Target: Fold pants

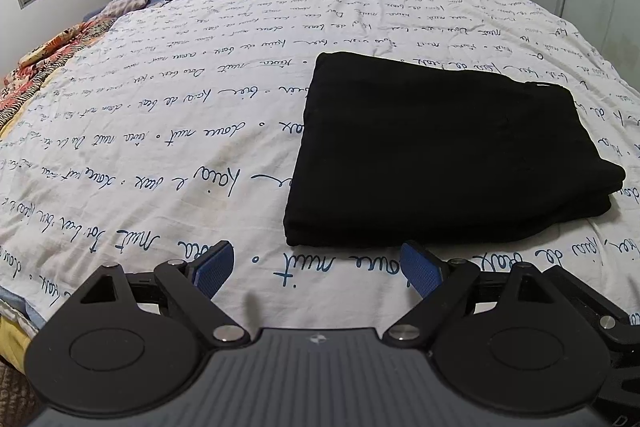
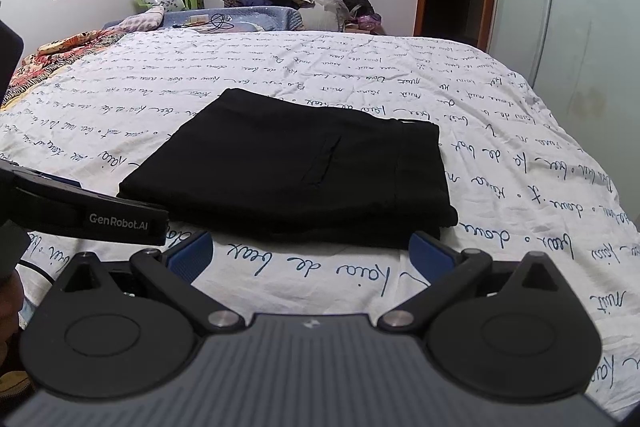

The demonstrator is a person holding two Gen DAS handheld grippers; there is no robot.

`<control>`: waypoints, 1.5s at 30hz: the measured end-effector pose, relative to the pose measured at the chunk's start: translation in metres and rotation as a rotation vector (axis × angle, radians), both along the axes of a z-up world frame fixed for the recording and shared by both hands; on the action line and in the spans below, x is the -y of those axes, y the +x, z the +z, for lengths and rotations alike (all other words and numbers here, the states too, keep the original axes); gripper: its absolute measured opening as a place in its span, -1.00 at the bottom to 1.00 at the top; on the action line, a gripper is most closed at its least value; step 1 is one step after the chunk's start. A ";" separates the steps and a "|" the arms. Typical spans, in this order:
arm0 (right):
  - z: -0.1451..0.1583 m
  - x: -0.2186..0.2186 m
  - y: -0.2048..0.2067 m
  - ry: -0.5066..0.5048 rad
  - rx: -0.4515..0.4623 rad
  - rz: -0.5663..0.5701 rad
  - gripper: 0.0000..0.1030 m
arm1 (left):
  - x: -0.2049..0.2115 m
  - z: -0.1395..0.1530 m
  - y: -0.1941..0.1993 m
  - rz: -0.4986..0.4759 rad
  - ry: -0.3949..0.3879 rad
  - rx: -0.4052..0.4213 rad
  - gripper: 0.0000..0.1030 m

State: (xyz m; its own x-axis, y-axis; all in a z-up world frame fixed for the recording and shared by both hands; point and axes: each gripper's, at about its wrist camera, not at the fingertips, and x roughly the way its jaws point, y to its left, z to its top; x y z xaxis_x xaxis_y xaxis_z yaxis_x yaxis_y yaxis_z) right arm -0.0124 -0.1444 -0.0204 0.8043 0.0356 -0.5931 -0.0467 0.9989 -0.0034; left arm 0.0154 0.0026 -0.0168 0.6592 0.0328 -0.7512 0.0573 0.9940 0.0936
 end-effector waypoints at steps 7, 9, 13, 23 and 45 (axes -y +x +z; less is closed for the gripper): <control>0.000 0.000 0.000 0.000 -0.001 0.000 1.00 | -0.001 0.000 0.000 0.001 0.000 -0.004 0.76; 0.000 0.001 0.000 -0.001 -0.003 0.001 1.00 | -0.001 0.000 0.001 0.000 0.002 -0.005 0.76; 0.000 0.001 0.000 -0.004 -0.005 0.003 1.00 | -0.001 -0.001 0.001 0.001 0.001 -0.010 0.76; -0.002 0.002 0.001 -0.003 -0.011 0.000 1.00 | -0.001 -0.002 0.002 0.003 0.001 -0.013 0.76; -0.003 0.002 0.000 -0.001 -0.012 -0.002 1.00 | 0.001 -0.003 0.000 -0.003 0.012 -0.010 0.76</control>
State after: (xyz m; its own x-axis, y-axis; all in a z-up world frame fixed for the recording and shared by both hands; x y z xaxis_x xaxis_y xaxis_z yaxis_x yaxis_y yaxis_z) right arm -0.0119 -0.1459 -0.0233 0.7972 0.0338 -0.6028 -0.0453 0.9990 -0.0039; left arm 0.0156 0.0013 -0.0199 0.6518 0.0398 -0.7573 0.0609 0.9926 0.1046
